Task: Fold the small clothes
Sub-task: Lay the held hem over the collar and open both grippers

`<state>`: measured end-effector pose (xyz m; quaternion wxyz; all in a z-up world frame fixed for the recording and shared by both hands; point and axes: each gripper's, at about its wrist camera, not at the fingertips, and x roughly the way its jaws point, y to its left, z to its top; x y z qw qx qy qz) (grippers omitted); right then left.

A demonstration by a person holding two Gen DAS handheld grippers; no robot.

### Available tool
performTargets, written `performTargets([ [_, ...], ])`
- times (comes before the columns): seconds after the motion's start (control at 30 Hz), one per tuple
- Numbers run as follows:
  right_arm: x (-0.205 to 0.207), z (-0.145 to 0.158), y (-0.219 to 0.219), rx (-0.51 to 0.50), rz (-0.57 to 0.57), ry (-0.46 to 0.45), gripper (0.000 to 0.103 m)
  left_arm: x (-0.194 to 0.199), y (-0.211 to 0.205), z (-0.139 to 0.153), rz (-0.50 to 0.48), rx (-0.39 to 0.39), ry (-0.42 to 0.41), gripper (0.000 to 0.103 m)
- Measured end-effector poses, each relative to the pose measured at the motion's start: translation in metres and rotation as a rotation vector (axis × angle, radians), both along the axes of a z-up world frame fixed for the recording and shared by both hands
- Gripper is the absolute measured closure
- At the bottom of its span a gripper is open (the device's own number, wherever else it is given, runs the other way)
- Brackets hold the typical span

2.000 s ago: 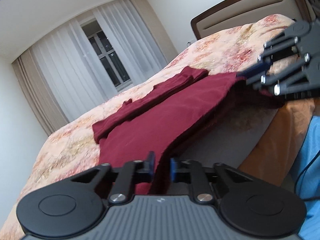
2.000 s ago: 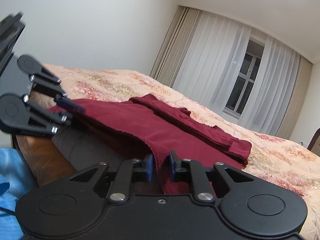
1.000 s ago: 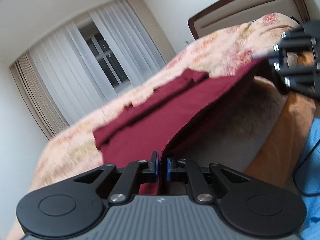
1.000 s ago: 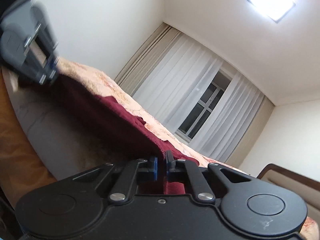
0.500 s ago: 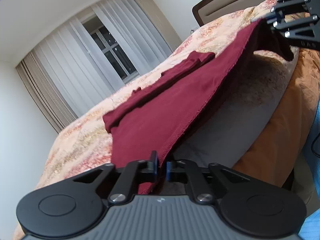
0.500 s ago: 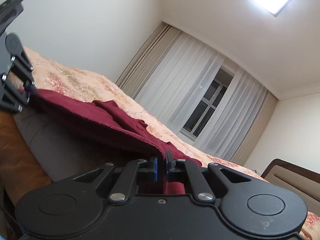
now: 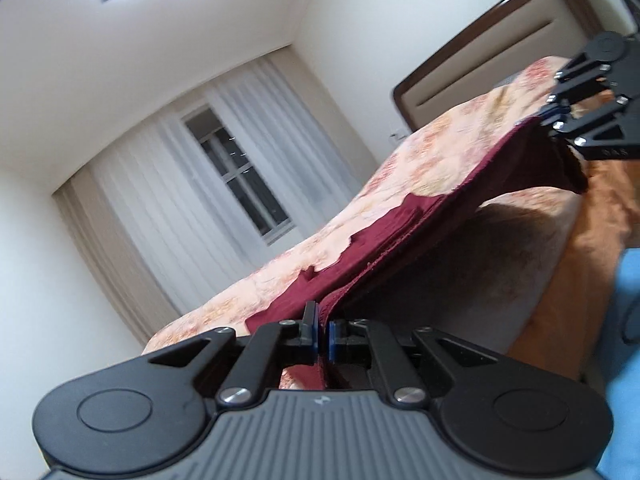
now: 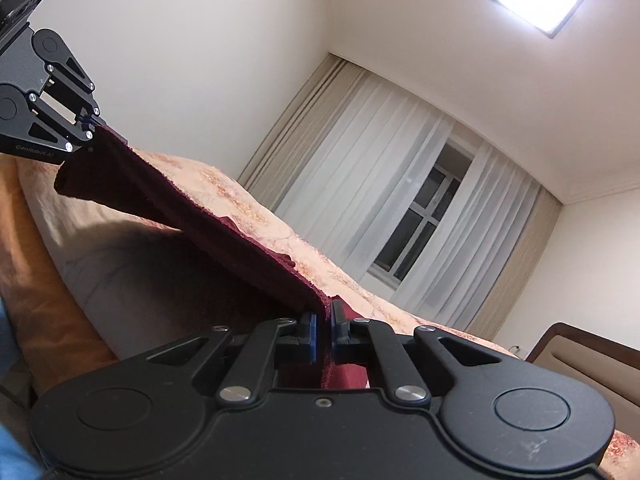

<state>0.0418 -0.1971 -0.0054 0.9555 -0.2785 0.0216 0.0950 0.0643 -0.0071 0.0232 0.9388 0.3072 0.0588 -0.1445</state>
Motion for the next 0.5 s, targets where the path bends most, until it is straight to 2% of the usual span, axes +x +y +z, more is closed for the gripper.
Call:
performTargets([
  [0.1, -0.019, 0.024, -0.012, 0.028, 0.07, 0.103, 0.098, -0.022, 0.011, 0.018, -0.07, 0.001, 0.068, 0.099],
  [0.3, -0.054, 0.067, -0.026, -0.001, 0.218, 0.304, 0.098, -0.057, 0.03, 0.056, -0.171, 0.029, 0.212, 0.099],
  [0.5, -0.035, 0.094, -0.03, 0.058, 0.285, 0.399, 0.097, -0.038, 0.04, 0.086, -0.202, -0.102, 0.312, 0.099],
])
